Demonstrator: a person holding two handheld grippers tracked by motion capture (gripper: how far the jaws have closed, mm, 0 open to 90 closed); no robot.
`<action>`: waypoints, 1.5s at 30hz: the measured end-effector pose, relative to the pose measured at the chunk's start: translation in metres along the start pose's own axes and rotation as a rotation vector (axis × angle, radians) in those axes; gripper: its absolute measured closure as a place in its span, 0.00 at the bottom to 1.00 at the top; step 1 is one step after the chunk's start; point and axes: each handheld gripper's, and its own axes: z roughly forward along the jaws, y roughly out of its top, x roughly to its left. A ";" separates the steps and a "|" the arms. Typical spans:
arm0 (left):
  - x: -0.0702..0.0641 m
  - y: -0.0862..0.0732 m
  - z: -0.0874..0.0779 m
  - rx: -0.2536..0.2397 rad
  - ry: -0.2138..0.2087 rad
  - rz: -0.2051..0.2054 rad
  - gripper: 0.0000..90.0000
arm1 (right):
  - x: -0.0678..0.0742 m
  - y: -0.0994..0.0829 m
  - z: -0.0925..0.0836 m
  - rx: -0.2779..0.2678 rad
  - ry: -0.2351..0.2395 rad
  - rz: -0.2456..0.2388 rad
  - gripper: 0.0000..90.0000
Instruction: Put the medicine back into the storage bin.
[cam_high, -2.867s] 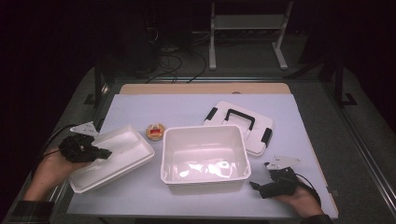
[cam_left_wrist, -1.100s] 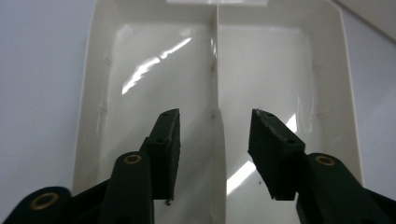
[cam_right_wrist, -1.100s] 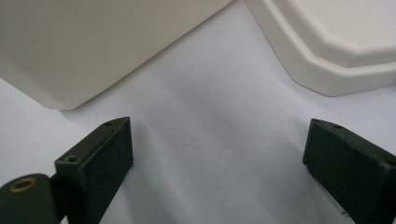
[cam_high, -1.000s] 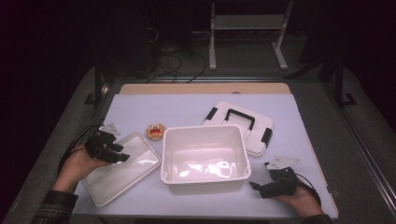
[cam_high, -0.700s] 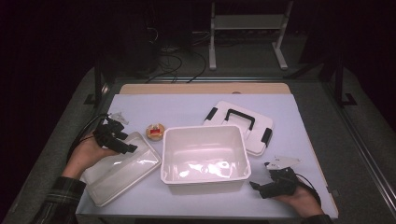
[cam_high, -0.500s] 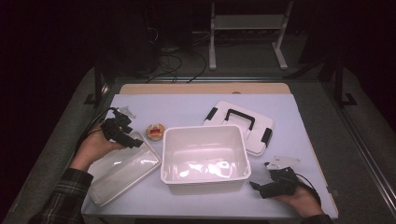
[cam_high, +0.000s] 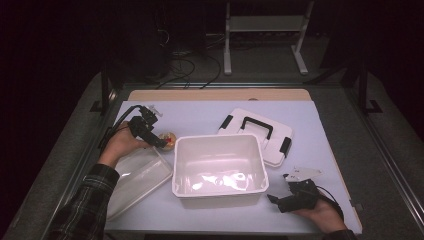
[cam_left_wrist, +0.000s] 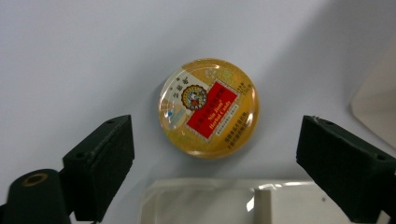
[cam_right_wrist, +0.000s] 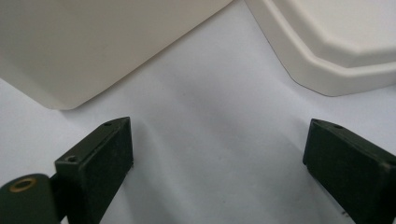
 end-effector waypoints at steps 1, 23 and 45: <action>0.000 0.001 0.004 0.005 0.001 0.000 0.10 | 0.000 0.000 0.000 -0.001 0.000 0.002 0.09; 0.002 0.017 0.055 0.099 0.016 0.015 0.07 | 0.000 0.000 0.000 -0.002 0.001 0.003 0.09; 0.001 0.020 0.050 0.113 0.005 0.003 0.22 | 0.000 0.000 0.000 -0.002 0.001 0.002 0.09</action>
